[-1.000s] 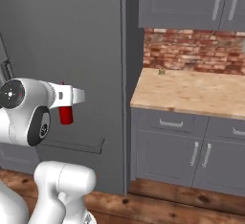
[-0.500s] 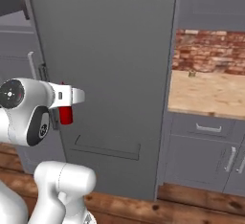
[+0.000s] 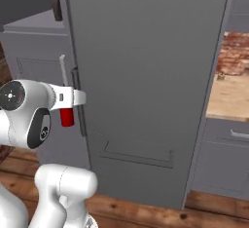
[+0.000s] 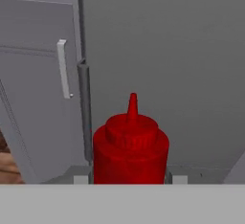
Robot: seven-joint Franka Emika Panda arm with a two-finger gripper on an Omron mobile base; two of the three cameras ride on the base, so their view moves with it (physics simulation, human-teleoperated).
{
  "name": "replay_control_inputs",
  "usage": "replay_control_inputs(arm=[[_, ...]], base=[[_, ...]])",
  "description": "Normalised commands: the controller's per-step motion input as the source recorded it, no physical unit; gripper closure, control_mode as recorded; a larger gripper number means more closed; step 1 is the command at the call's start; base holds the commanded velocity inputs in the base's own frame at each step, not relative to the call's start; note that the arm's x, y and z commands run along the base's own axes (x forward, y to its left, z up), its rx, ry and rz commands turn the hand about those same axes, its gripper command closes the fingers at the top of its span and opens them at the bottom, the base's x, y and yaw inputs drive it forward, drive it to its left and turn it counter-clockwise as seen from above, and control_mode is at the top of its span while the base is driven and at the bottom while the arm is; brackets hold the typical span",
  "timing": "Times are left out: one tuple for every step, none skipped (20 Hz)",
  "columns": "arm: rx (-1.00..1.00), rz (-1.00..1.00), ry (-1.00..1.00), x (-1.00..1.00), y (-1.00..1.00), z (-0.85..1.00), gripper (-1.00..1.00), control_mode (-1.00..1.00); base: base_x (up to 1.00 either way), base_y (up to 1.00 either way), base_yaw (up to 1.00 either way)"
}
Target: Pick the ketchup and syrup bottle from the counter and place them in the cabinet.
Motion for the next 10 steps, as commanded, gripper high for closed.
replay_control_inputs(arm=[[0.00, 0.00, 0.00, 0.00, 0.00, 0.00, 1.00, 1.00], [0.00, 0.00, 0.00, 0.00, 0.00, 0.00, 1.00, 1.00], [0.00, 0.00, 0.00, 0.00, 0.00, 0.00, 1.00, 1.00], [0.00, 0.00, 0.00, 0.00, 0.00, 0.00, 1.00, 1.00], [0.00, 0.00, 0.00, 0.00, 0.00, 0.00, 1.00, 1.00], [0.00, 0.00, 0.00, 0.00, 0.00, 0.00, 1.00, 1.00], [0.00, 0.00, 0.00, 0.00, 0.00, 0.00, 1.00, 1.00], [0.00, 0.00, 0.00, 0.00, 0.00, 0.00, 1.00, 1.00], [0.00, 0.00, 0.00, 0.00, 0.00, 0.00, 1.00, 1.00], [0.00, 0.00, 0.00, 0.00, 0.00, 0.00, 1.00, 1.00]], base=[[0.00, 0.68, 0.00], [0.00, 0.64, 0.00], [0.00, 0.62, 0.00], [0.00, 0.59, 0.00], [0.00, 0.56, 0.00], [0.00, 0.55, 0.00], [0.00, 0.56, 0.00], [0.00, 0.57, 0.00], [0.00, 0.56, 0.00], [0.00, 0.54, 0.00]])
